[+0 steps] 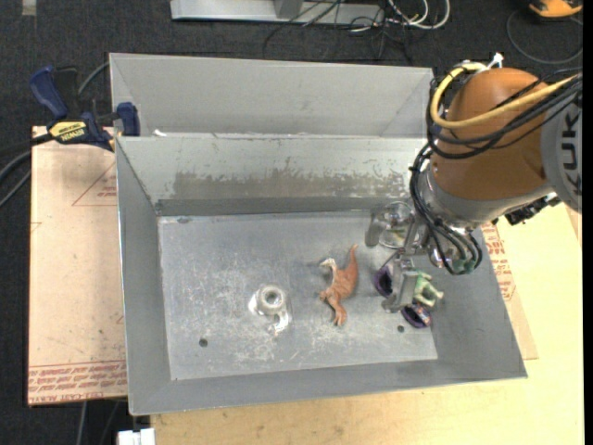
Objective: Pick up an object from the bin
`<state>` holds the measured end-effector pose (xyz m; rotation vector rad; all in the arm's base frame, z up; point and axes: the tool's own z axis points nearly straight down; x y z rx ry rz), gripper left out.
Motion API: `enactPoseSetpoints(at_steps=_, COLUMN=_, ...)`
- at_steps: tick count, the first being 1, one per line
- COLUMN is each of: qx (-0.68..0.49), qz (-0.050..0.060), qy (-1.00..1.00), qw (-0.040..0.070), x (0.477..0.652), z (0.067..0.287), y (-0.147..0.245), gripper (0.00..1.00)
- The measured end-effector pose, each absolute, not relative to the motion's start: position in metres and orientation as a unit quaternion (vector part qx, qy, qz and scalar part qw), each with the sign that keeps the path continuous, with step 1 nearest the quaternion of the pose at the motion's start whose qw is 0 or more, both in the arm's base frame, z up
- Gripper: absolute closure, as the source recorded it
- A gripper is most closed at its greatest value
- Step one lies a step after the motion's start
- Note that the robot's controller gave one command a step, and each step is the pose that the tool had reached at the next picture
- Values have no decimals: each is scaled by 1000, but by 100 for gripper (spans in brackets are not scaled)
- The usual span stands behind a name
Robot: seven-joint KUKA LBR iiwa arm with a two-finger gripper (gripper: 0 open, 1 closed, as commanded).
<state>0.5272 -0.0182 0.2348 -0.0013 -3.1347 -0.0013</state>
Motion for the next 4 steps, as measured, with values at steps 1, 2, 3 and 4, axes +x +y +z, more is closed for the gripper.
enactPoseSetpoints(at_steps=1, qx=0, qz=0, qy=-1000, qw=-1, x=529, z=239, y=-18, gripper=0)
enactPoseSetpoints(at_steps=2, qx=105, qz=-1, qy=-994, qw=0, x=546, z=156, y=-18, gripper=0)
enactPoseSetpoints(at_steps=3, qx=219, qz=-1, qy=-976, qw=-1, x=554, z=148, y=-9, gripper=0)
enactPoseSetpoints(at_steps=4, qx=282, qz=-1, qy=-959, qw=-1, x=561, z=129, y=-25, gripper=0)
